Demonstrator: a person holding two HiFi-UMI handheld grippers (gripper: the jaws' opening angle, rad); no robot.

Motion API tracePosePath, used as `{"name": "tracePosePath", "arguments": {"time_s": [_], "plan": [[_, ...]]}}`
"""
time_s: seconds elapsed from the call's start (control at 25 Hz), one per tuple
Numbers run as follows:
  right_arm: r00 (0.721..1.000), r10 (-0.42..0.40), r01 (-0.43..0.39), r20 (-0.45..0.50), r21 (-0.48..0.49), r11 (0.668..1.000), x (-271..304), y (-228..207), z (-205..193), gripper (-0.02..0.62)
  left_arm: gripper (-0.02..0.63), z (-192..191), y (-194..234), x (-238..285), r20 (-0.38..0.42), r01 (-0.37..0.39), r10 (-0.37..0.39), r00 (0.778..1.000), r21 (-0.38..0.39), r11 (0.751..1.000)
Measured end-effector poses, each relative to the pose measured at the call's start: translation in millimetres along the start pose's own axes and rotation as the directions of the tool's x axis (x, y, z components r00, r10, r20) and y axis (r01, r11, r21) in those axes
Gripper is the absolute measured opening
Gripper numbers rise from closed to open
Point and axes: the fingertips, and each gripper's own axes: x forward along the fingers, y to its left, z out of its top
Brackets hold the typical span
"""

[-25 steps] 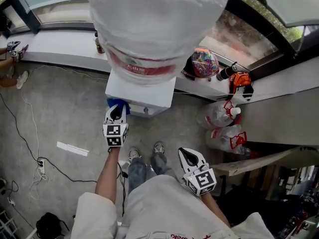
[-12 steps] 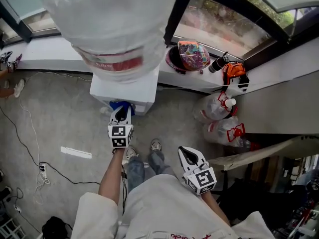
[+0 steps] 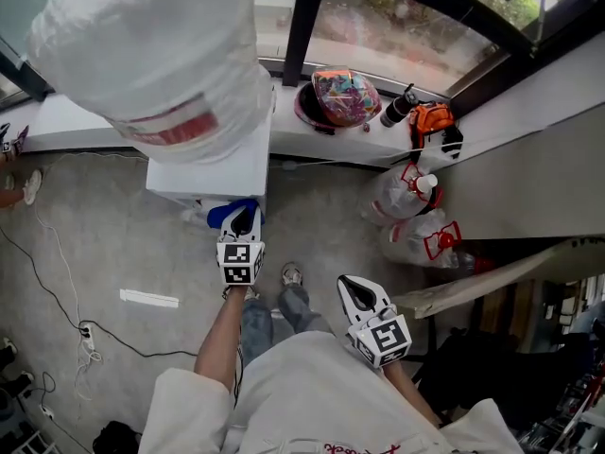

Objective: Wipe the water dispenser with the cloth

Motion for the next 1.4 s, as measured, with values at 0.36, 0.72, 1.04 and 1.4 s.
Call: {"name": "tracePosePath", "arguments": {"time_s": [0.36, 0.72, 1.04, 1.4], "plan": [[1.0, -0.025, 0.024, 0.005, 0.014, 1.0, -14, -17, -7, 0.014, 0.051, 0, -15, 9, -0.01, 0.0, 0.0, 1.0, -0.009, 1.0], [1.0, -0.001, 0.001, 0.024, -0.002, 1.0, -7, -1, 2, 0.014, 0.051, 11, -13, 1, 0.009, 0.002, -0.002, 1.0, 0.002, 1.0], [0.996, 0.021, -0.02, 0.083, -0.019, 1.0, -3, 3, 25, 0.014, 0.051, 32, -21, -29, 0.035, 0.001, -0.002, 0.999, 0.017, 1.0], [0.974, 0.148, -0.134, 0.171, -0.088, 0.987, 10, 11, 63, 0.014, 0.051, 59, -40, -96, 0.079, -0.076, 0.072, 0.994, 0.054, 0.996]]}}
